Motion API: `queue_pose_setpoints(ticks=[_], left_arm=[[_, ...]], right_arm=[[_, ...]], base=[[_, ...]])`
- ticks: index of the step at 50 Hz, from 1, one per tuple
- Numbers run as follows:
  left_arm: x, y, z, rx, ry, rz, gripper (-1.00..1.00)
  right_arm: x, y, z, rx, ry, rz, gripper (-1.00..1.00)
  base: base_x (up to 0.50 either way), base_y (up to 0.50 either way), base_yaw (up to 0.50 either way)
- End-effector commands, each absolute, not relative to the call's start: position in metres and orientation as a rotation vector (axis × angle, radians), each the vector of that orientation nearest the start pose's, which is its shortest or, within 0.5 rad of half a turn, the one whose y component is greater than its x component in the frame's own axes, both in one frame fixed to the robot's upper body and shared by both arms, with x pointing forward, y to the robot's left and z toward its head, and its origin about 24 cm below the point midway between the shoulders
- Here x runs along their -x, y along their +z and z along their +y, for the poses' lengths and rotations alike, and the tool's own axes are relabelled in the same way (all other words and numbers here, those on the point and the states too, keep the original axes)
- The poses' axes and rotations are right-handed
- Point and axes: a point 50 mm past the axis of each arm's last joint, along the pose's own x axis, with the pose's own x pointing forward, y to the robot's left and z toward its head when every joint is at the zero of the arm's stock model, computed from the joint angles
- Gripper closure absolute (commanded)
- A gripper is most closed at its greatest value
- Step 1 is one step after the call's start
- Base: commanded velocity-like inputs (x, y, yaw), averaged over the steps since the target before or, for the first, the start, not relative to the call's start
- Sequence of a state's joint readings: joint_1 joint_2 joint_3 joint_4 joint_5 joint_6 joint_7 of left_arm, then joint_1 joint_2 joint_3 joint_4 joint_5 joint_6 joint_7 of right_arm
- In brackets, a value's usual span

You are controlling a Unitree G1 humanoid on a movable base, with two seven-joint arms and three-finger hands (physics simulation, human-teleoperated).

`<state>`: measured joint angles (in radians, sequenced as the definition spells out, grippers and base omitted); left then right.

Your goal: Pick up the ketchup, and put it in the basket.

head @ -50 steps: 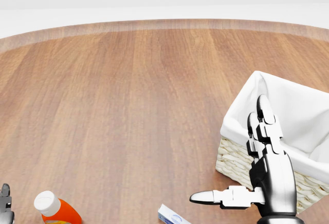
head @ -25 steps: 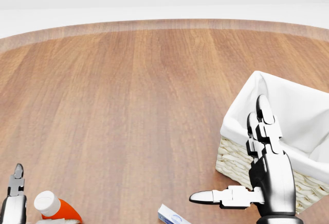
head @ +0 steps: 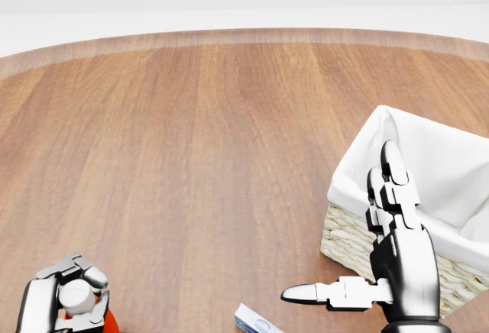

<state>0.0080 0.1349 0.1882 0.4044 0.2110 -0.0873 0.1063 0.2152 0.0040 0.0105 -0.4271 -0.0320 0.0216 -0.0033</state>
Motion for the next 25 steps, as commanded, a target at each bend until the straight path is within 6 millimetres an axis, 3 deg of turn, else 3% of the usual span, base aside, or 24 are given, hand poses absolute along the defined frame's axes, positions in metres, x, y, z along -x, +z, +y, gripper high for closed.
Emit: queue_pose_setpoints(ticks=[1,7,17,25], left_arm=[[-0.222,-0.041,0.234,-0.317,0.284,0.35,0.91],[-0.223,-0.04,0.233,-0.314,0.281,0.345,0.91],[-0.231,0.0,0.215,-0.269,0.225,0.153,0.92],[-0.237,0.033,0.183,-0.278,0.136,-0.009,0.93]], right_arm=[[-0.209,0.091,-0.159,0.037,-0.055,-0.197,-1.0],[-0.21,0.09,-0.158,0.038,-0.054,-0.196,-1.0],[-0.211,0.089,-0.157,0.04,-0.051,-0.193,-1.0],[-0.21,0.09,-0.157,0.041,-0.049,-0.193,-1.0]], base=[[0.0,0.0,0.0],[0.0,0.0,0.0],[0.0,0.0,0.0],[0.0,0.0,0.0]])
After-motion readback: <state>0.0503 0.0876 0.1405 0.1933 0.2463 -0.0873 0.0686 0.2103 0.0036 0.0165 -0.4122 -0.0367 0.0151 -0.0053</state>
